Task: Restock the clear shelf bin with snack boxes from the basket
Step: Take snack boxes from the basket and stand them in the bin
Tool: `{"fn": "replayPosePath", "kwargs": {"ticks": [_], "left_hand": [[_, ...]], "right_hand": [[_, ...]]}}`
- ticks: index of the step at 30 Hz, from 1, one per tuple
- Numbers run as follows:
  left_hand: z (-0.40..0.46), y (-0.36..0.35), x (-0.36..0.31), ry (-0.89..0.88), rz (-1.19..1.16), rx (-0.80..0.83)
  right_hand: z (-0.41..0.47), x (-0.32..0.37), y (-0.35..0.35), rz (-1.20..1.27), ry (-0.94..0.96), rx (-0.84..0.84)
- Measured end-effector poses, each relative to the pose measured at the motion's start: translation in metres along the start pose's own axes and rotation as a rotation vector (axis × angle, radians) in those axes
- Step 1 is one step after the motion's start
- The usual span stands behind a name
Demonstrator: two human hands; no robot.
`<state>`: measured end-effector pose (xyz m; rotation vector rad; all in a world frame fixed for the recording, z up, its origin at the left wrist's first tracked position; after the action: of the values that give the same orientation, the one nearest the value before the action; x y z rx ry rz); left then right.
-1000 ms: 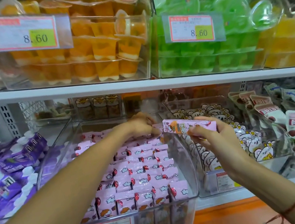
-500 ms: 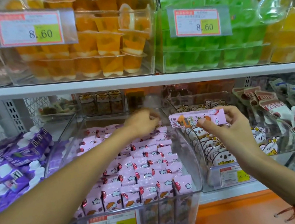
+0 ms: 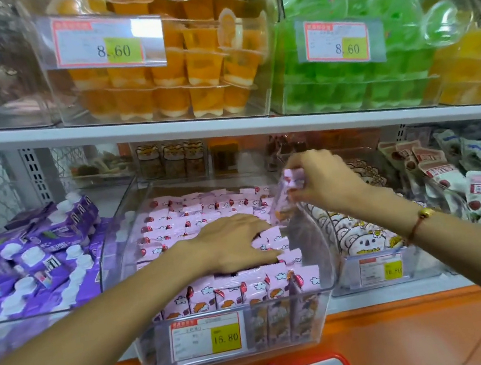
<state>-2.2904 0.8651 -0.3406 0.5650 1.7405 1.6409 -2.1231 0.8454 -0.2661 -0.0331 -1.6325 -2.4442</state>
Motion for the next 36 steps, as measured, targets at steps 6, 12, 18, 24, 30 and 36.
{"fn": "replayPosePath", "kwargs": {"ticks": [6,12,18,24,30,36], "left_hand": [[0.004,-0.005,0.006,0.051,-0.087,0.050],[0.008,-0.007,0.009,0.021,-0.137,0.048],[0.002,0.002,0.003,-0.004,-0.234,0.012],[-0.059,0.034,-0.017,0.031,-0.164,-0.514],[-0.169,0.005,-0.072,-0.331,-0.162,-0.655],[-0.202,-0.156,-0.047,0.244,-0.368,0.030]], "right_hand": [[0.025,0.008,-0.034,-0.225,0.010,0.123],[0.042,0.008,-0.068,-0.383,0.025,0.228],[0.035,0.006,-0.060,-0.359,0.108,0.375],[-0.063,-0.002,0.009,0.159,0.183,-0.019],[-0.189,0.011,-0.014,0.219,0.256,0.273],[-0.267,0.009,-0.181,-0.049,0.208,0.957]]}}
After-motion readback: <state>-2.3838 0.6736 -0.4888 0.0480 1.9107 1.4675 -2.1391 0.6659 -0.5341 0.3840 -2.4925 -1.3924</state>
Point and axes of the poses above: each hand's wrist, its own z-axis towards the middle knuckle, its own y-axis out of the back of the hand, x = y × z, the point moved 2 cm from there along z, towards the middle knuckle, and after that the axes turned 1 degree about x, right-handed, at the moved point
